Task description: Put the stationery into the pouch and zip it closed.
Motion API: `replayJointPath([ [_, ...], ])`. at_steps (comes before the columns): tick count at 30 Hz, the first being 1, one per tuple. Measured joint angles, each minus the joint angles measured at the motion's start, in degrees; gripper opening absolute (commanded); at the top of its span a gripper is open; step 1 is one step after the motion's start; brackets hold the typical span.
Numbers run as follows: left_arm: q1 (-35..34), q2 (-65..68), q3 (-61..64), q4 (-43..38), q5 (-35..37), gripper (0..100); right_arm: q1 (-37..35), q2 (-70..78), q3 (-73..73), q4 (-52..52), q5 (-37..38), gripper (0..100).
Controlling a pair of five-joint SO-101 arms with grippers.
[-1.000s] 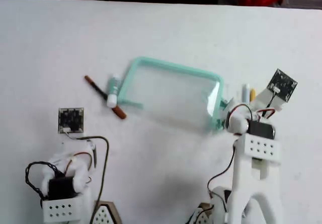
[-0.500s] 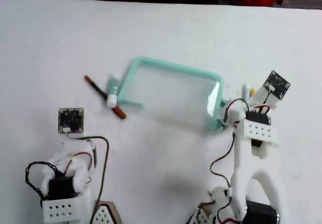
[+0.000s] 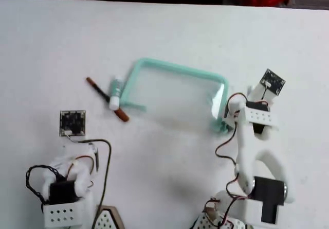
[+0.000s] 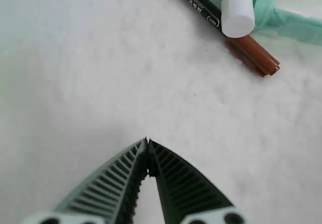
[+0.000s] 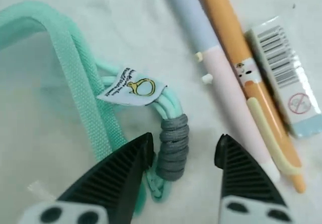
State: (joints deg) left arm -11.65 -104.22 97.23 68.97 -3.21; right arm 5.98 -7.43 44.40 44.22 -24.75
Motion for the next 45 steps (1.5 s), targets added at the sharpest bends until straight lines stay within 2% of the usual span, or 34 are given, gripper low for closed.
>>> replayJointPath([
  [7, 0.0, 0.0, 0.0, 0.0, 0.0, 2, 0.0, 7.8, -5.0, 0.0, -0.1, 19.4],
  [12, 0.0, 0.0, 0.0, 0.0, 0.0, 2, 0.2, 9.8, -6.9, 0.4, -0.1, 5.3],
  [14, 0.0, 0.0, 0.0, 0.0, 0.0, 2, 0.4, 9.8, -7.4, 1.3, -0.1, 3.1],
  [45, 0.0, 0.0, 0.0, 0.0, 0.0, 2, 1.1, 10.6, -8.4, 3.5, 0.0, 1.8],
])
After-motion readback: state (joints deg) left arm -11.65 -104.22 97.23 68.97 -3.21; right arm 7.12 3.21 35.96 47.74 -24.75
